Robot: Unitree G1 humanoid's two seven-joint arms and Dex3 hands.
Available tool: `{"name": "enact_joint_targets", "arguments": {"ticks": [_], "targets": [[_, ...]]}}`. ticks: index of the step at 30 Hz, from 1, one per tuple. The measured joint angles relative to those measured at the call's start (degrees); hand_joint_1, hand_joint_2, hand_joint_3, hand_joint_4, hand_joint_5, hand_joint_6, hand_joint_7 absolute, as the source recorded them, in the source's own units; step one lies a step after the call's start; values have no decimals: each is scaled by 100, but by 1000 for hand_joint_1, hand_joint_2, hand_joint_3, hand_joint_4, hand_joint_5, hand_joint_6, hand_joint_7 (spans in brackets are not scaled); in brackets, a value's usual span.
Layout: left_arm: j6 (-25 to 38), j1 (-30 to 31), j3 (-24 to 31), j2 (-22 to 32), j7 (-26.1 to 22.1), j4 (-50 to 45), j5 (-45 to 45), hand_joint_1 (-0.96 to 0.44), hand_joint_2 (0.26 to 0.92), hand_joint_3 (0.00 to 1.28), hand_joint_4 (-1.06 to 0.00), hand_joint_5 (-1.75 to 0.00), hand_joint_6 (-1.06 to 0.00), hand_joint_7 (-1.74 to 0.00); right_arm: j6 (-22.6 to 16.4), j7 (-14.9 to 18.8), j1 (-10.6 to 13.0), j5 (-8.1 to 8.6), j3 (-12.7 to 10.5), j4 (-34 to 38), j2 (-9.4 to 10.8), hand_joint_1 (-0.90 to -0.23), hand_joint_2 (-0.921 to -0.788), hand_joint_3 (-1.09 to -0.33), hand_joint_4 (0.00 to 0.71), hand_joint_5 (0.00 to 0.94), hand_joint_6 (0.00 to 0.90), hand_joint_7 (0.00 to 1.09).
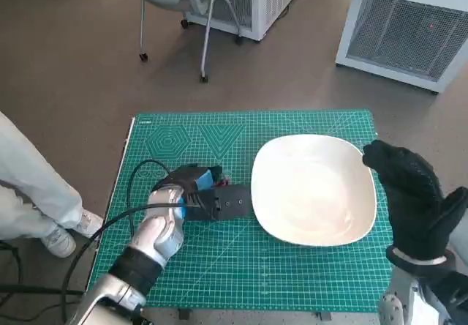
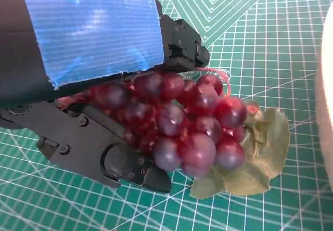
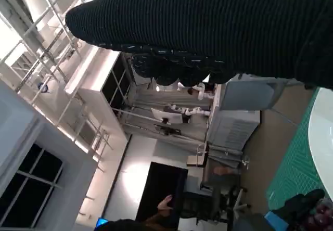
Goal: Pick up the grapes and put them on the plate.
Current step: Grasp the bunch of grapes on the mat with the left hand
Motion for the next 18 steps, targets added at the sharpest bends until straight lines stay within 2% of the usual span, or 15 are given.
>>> {"name": "enact_joint_targets", "arguments": {"ticks": [4, 6, 7, 8, 10, 11, 13, 15, 18], "targets": [[-304, -124, -6, -52, 282, 394, -71, -140, 767, 10, -52, -17, -245, -13, 1, -3, -3, 0, -1, 0, -1, -412, -921, -579, 441, 429, 200, 890], [-463, -182, -14, -58, 428, 561, -90, -40, 803, 30, -163, -105, -330, -32, 1, -3, -6, 1, -1, 0, -1, -412, -921, -579, 441, 430, 201, 889], [-547, -207, -23, -60, 521, 640, -93, 33, 828, 58, -240, -279, -404, -52, 1, -3, -6, 1, -2, 0, -1, -412, -921, -580, 441, 430, 201, 889], [-633, -228, -41, -59, 635, 713, -88, 81, 855, 90, -325, -505, -472, -178, 1, -3, -6, 2, -2, -1, -2, -412, -921, -580, 441, 430, 201, 889], [-815, -257, -111, -54, 940, 840, -40, 104, 889, 149, -423, -946, -537, -553, 1, -3, -6, 2, -3, -2, -2, -413, -921, -580, 441, 430, 202, 888], [-904, -264, -160, -49, 1113, 892, -1, 74, 899, 162, -450, -1061, -530, -779, 1, -3, -6, 2, -2, -2, -2, -413, -921, -580, 441, 429, 202, 888], [-1057, -265, -264, -38, 1433, 965, 87, 39, 910, 188, -470, -1256, -523, -998, 1, -3, -6, 2, -2, -3, -2, -413, -921, -579, 442, 429, 202, 888], [-1158, -253, -351, -29, 1653, 996, 159, 22, 915, 206, -477, -1404, -524, -1057, 1, -3, -6, 2, -3, -2, -2, -414, -921, -579, 442, 429, 202, 887], [-1238, -228, -436, -13, 1816, 994, 215, 11, 919, 215, -485, -1489, -523, -1093, 1, -2, -6, 5, -4, -1, -2, -414, -921, -580, 442, 429, 202, 887]]}}
